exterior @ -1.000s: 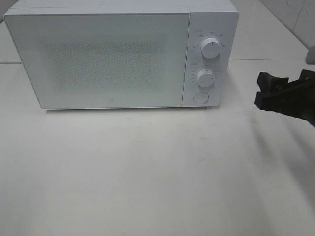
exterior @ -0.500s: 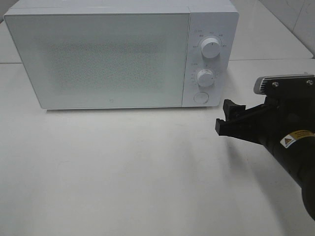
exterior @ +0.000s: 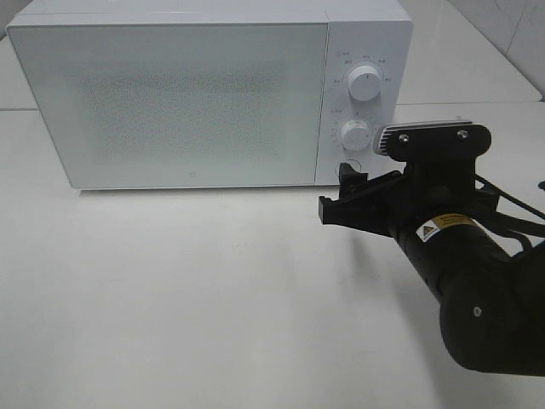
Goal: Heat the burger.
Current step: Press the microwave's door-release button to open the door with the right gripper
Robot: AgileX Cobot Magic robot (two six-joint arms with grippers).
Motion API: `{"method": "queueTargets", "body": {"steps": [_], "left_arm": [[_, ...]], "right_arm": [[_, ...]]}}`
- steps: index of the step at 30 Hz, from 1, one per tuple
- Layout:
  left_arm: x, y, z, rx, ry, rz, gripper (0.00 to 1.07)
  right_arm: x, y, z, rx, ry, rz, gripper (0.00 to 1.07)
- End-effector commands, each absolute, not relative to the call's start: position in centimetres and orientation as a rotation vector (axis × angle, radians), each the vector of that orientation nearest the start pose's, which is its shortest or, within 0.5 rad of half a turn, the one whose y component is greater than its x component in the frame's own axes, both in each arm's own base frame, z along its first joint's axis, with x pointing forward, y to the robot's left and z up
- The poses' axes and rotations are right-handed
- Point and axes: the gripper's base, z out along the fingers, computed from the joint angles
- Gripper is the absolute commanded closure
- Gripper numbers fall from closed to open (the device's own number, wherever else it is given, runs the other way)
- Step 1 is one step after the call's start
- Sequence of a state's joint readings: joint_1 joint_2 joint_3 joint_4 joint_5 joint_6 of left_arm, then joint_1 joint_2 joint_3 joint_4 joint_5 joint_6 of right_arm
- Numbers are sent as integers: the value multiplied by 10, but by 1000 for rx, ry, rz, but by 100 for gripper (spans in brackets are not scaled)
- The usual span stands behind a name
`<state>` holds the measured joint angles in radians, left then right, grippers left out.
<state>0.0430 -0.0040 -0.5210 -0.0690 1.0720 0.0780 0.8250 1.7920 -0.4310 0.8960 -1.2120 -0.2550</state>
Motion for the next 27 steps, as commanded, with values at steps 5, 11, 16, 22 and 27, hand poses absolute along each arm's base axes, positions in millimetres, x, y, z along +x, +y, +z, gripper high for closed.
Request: {"method": "queueTargets", "body": {"steps": [5,11,16,22,27], "left_arm": [[-11,-6,281,37,2017,-9,7],[-11,-6,281,37,2017,-9,7],[-11,-6,281,37,2017,-9,7],[-11,-6,281,37,2017,-9,7],[-11,-6,281,37,2017,-9,7]], "right_arm": [[229,150,146,3,1702,-30,32],[229,150,145,44,1709,9,35],[229,150,145,131,1705,84,42],[229,150,144,462,1671,374,58],[229,151,143,685,1627,566,74]]}}
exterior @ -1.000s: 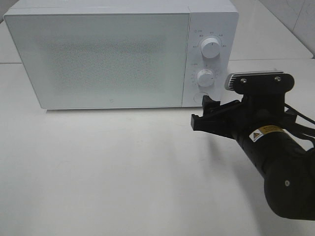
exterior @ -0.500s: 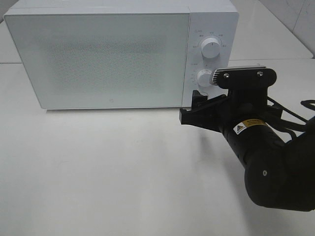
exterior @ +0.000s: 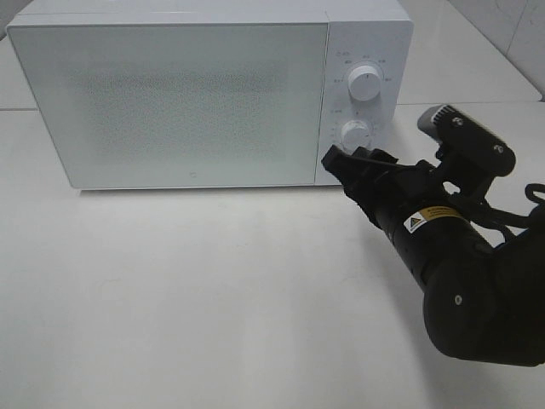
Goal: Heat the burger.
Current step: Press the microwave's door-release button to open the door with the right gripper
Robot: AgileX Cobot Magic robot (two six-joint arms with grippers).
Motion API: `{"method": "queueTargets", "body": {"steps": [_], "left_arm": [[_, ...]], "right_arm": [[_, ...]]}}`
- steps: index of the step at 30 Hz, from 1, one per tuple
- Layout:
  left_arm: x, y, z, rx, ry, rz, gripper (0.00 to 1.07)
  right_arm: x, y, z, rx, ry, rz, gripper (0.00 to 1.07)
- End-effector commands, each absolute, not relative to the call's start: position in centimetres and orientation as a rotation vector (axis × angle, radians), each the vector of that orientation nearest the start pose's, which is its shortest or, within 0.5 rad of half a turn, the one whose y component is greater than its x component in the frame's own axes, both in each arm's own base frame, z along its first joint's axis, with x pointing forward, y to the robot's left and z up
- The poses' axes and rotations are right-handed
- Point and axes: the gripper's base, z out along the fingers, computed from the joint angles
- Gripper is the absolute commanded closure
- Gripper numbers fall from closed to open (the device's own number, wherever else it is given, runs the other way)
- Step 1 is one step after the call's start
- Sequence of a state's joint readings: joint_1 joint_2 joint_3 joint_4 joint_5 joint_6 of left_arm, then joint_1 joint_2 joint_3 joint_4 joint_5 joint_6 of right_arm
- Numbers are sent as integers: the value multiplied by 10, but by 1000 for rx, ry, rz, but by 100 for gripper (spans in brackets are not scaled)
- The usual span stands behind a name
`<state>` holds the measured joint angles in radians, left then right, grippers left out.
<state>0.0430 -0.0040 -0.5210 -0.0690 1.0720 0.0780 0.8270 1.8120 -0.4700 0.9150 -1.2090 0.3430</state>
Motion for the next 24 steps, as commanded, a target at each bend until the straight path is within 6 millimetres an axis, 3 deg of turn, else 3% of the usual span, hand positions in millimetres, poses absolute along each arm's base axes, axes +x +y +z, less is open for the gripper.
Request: {"method": "queueTargets", "body": {"steps": [1,12,24], "left_arm": [[-11,-6,281,37,2017,-9,7],[-11,-6,281,37,2017,-9,7],[-11,-6,281,37,2017,-9,7]], "right_arm": [[229,151,142,809,1595,669,81],[228,152,137,1275,1435,1024,107],[231,153,131,1389,1389,1043,107]]}}
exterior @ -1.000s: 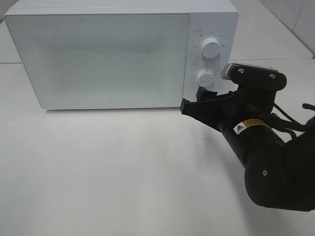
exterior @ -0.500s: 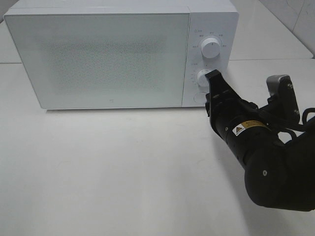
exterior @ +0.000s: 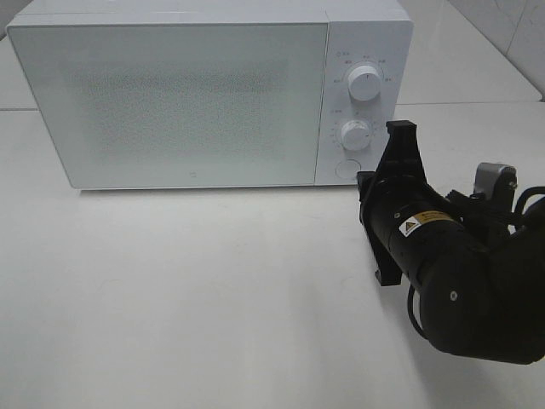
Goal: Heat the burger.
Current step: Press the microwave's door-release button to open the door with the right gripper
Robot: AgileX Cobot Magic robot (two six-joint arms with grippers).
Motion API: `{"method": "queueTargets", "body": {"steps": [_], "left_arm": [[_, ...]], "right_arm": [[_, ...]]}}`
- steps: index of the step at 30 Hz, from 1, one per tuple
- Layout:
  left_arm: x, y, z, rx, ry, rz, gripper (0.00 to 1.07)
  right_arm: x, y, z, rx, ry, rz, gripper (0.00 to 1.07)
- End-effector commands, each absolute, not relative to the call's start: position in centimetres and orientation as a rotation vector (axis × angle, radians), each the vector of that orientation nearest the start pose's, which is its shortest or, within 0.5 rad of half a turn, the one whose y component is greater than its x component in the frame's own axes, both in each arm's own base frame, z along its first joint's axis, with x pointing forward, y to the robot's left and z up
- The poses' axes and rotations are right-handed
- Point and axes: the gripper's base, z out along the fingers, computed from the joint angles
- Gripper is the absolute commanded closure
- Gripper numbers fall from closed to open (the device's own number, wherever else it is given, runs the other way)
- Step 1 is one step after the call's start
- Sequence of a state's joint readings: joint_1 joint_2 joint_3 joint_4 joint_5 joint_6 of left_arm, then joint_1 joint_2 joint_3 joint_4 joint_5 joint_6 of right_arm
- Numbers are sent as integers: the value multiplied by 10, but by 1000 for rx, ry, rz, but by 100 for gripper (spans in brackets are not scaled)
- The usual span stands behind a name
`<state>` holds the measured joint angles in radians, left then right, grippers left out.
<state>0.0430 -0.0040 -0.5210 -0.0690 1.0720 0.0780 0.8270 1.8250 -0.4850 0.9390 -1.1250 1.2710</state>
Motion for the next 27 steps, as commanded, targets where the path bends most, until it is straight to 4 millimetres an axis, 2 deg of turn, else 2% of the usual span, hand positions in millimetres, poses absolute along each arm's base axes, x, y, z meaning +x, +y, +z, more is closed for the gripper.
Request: {"method": "queueTargets", "body": {"steps": [1,5,12,17,27], "left_arm": [[-11,-6,281,37,2017,-9,7],[-11,-6,281,37,2017,-9,7],[-11,-6,281,37,2017,-9,7],[-11,-6,281,37,2017,-9,7],[-11,-6,281,37,2017,-9,7]], "right_arm": [[231,153,131,1389,1389,1043,107],[241,157,119,1409,1389,1026,107],[263,158,118,1400,1378,1029,107],[282,159,103,1442,1414,997,107],[306,157,95,1440,1393,997,107]]}}
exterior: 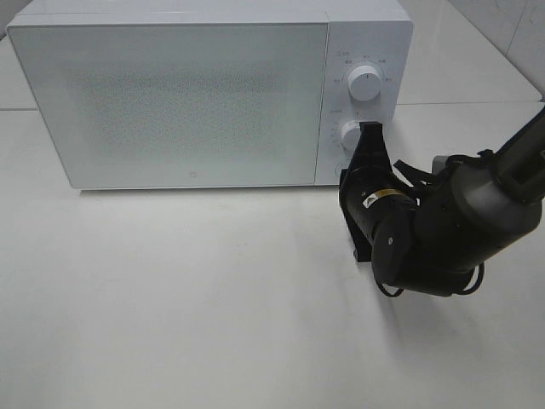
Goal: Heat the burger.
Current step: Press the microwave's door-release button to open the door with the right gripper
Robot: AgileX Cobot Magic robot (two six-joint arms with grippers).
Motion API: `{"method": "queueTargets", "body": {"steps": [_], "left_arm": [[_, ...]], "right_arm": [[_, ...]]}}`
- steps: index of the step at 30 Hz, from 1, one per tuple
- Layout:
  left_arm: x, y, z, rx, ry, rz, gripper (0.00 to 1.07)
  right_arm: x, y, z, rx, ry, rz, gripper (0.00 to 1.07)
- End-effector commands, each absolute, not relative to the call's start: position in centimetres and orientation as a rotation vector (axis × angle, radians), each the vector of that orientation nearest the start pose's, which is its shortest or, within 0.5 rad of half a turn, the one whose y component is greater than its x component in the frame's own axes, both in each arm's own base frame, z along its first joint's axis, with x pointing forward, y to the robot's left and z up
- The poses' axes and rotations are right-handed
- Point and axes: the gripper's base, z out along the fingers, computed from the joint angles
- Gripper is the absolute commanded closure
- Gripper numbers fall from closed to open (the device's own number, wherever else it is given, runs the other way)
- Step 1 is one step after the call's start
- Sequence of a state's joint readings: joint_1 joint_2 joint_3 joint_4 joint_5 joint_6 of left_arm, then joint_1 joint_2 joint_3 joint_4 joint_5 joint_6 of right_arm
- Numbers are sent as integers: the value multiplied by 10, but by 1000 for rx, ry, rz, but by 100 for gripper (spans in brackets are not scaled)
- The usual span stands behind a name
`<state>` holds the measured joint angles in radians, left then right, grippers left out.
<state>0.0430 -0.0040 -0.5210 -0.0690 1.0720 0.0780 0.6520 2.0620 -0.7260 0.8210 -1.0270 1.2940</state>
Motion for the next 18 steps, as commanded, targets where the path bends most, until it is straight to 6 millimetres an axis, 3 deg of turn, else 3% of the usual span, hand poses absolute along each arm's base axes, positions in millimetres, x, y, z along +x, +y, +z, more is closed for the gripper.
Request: {"method": "queueTargets", "body": {"steps": [1,18], "left_arm": [[-11,-6,281,37,2017,-9,7],[-11,-6,281,37,2017,-9,7]], "right_arm": [[308,157,94,1444,1392,993,107],[333,154,85,1459,1374,981,107]]}}
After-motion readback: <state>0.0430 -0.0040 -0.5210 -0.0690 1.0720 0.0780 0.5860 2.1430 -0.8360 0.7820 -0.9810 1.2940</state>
